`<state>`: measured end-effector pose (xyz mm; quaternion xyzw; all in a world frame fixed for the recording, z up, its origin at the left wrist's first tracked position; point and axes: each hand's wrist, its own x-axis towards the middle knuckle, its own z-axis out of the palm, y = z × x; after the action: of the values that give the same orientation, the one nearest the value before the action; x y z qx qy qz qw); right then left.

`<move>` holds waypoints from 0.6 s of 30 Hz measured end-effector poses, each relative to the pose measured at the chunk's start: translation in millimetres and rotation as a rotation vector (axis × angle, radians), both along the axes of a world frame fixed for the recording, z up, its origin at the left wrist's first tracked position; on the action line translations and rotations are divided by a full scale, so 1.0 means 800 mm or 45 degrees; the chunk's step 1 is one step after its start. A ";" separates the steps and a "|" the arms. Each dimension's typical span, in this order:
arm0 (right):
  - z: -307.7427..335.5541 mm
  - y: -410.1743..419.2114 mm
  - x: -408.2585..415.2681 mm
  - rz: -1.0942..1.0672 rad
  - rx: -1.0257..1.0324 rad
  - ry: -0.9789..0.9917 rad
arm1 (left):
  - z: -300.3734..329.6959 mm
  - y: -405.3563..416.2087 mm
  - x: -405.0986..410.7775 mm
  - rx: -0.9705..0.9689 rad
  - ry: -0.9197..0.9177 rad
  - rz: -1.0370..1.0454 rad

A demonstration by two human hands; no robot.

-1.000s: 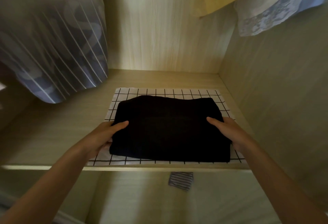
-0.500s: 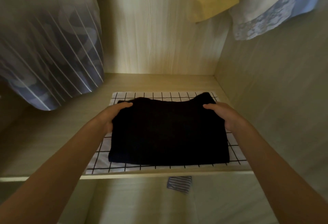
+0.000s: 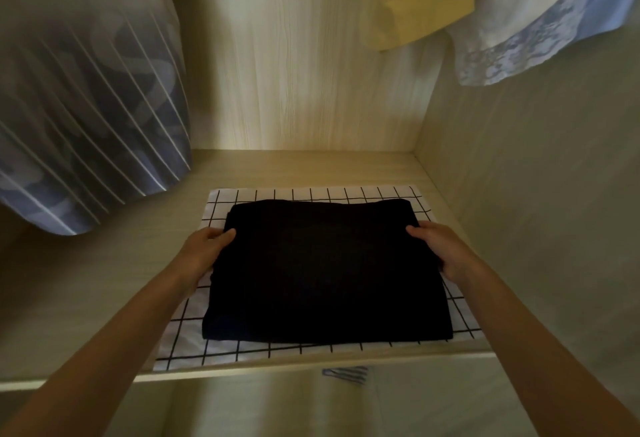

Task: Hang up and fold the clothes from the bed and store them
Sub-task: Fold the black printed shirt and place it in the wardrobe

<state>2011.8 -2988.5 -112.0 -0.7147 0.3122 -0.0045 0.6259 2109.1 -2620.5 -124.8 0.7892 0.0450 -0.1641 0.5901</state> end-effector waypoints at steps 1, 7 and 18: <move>0.002 0.000 -0.003 0.001 -0.003 0.000 | 0.003 0.003 -0.006 0.037 0.005 -0.042; 0.029 0.005 -0.044 0.406 -0.021 0.205 | 0.027 0.033 -0.044 0.195 0.160 -0.427; 0.023 0.006 -0.083 0.528 -0.165 0.184 | 0.017 0.053 -0.082 0.165 0.142 -0.569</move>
<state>1945.5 -2983.4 -93.8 -0.8009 0.2016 0.1555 0.5420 2043.6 -2578.2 -111.3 0.8055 -0.0876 -0.3308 0.4839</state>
